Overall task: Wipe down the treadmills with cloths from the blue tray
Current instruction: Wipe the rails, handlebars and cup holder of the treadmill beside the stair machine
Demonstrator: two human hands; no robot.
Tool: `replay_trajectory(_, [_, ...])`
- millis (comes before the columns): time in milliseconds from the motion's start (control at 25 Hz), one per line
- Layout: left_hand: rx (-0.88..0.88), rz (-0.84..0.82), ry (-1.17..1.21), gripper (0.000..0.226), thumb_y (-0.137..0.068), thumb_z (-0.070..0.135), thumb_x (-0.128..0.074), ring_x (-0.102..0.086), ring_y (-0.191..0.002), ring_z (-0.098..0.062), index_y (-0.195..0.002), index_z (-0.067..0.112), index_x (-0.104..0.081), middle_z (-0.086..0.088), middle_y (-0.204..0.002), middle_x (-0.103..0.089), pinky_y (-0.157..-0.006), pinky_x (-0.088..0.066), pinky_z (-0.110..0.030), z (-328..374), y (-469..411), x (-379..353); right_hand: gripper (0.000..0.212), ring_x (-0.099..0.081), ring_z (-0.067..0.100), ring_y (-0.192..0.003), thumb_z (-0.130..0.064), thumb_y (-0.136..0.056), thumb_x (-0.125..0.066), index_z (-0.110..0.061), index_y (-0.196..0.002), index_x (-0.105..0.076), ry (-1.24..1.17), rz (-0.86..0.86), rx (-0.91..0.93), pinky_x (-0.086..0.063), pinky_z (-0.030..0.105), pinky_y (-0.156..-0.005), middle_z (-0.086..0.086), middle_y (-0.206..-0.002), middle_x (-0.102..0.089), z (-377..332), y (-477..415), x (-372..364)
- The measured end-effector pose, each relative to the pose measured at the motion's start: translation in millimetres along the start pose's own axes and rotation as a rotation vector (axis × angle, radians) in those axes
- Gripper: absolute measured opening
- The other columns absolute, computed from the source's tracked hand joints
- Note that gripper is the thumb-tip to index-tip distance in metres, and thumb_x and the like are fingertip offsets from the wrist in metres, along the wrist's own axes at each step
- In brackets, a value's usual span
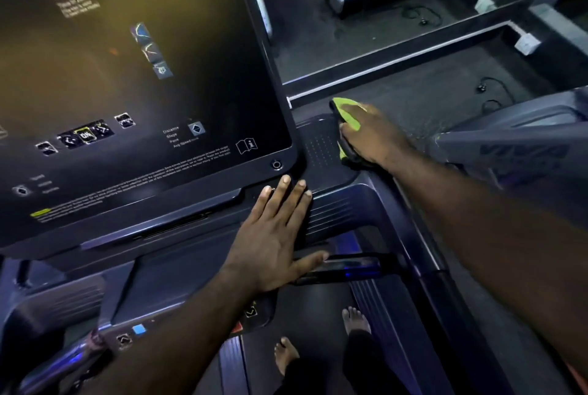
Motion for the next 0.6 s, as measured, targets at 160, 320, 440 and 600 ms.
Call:
replay_trajectory(160, [0.01,-0.034,0.018,0.106,-0.093,0.088,-0.023,0.022,-0.159,-0.014,-0.168,0.017,-0.002,0.001,-0.176,0.0,-0.13,0.008,-0.052,4,-6,-5,0.076,-0.031,0.041,-0.153,-0.063,-0.098,-0.055,-0.039,-0.164,-0.026,0.127,0.016,-0.017,-0.034,0.056,-0.12,0.007,-0.174,-0.017,37,96,-8])
replay_trajectory(320, [0.029,-0.069,0.031,0.107,-0.092,0.09,-0.022,0.023,-0.159,-0.013,-0.168,0.017,-0.002,0.002,-0.176,0.004,-0.129,0.01,-0.053,5,-9,-5,0.063,-0.032,0.046,-0.152,-0.066,-0.105,-0.036,-0.034,-0.159,-0.043,0.183,0.173,0.174,-0.033,0.057,-0.122,0.009,-0.172,-0.027,32,91,-9])
replay_trajectory(440, [0.036,-0.077,0.038,0.107,-0.092,0.09,-0.022,0.025,-0.158,-0.013,-0.168,0.018,0.002,0.003,-0.175,0.009,-0.129,0.011,-0.053,4,-9,-7,0.055,-0.032,0.04,-0.154,-0.061,-0.108,-0.027,-0.038,-0.148,-0.057,0.294,0.149,0.491,-0.037,0.057,-0.119,0.0,-0.167,-0.04,-12,29,-13])
replay_trajectory(600, [0.035,-0.083,0.06,0.106,-0.092,0.089,-0.024,0.022,-0.159,-0.014,-0.167,0.019,0.003,0.005,-0.175,0.013,-0.128,0.011,-0.052,2,-11,-9,0.051,-0.042,0.024,-0.147,-0.053,-0.098,-0.044,-0.035,-0.144,-0.06,0.291,-0.163,0.682,-0.044,0.044,-0.113,-0.007,-0.157,-0.05,-94,-29,-21])
Point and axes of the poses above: each hand's wrist, its own y-axis away from the middle knuckle, its own x-axis out of the back of the hand, z = x × y, the point moved 3 cm from there along -y, towards the middle knuckle
